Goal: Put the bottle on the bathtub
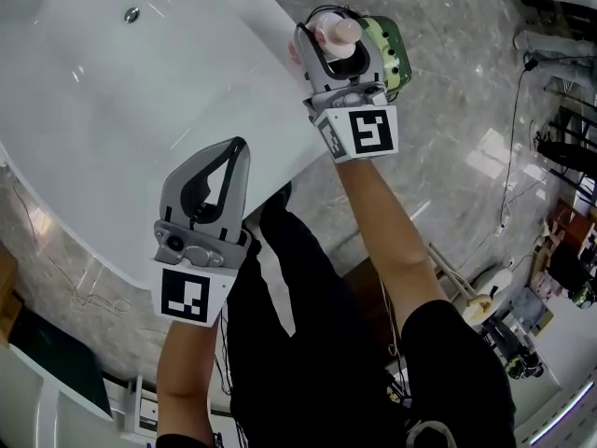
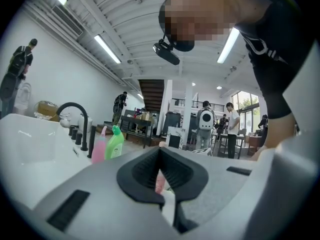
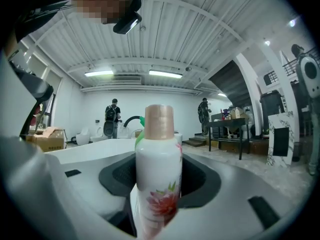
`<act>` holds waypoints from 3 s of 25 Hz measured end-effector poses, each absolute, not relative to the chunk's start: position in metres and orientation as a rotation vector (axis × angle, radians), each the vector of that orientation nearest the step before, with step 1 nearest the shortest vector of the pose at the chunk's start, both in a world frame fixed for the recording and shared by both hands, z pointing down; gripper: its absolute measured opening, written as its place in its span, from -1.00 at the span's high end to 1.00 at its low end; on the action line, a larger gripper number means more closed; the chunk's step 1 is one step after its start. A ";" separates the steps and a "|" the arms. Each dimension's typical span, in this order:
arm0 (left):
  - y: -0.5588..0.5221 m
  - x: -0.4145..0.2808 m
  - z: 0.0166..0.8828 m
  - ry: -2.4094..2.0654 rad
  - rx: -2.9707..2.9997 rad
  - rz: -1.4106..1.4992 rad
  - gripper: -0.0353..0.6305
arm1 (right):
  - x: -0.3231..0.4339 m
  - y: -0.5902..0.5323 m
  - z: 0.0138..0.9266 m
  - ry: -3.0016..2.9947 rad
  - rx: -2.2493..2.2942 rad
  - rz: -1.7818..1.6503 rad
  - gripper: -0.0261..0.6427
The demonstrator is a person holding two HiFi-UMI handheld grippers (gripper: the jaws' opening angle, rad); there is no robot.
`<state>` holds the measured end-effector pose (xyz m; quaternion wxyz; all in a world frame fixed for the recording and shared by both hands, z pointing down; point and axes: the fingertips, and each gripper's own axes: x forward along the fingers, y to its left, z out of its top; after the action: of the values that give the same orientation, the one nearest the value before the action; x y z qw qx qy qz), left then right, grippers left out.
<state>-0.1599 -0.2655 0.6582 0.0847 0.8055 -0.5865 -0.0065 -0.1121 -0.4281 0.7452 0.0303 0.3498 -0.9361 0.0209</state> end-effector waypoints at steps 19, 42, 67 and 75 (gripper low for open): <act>-0.254 -0.157 0.646 -1.773 2.414 -0.009 0.87 | -0.110 -0.426 0.743 -2.869 1.115 0.018 -0.05; -0.225 -0.132 0.538 -1.705 2.566 0.004 0.87 | -0.041 -0.335 0.616 -2.804 1.196 -0.069 0.89; -0.106 -0.109 0.282 -1.792 2.591 0.165 0.87 | 0.044 -0.136 0.258 -2.754 1.478 -0.080 0.90; -0.079 -0.081 0.272 -1.916 2.510 0.207 0.87 | 0.083 -0.107 0.254 -2.687 1.569 -0.062 0.90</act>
<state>-0.0808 -0.0794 0.2723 -0.0116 0.7931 -0.6054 0.0655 0.0826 -0.1067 0.2542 0.0149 0.5041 -0.8633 -0.0199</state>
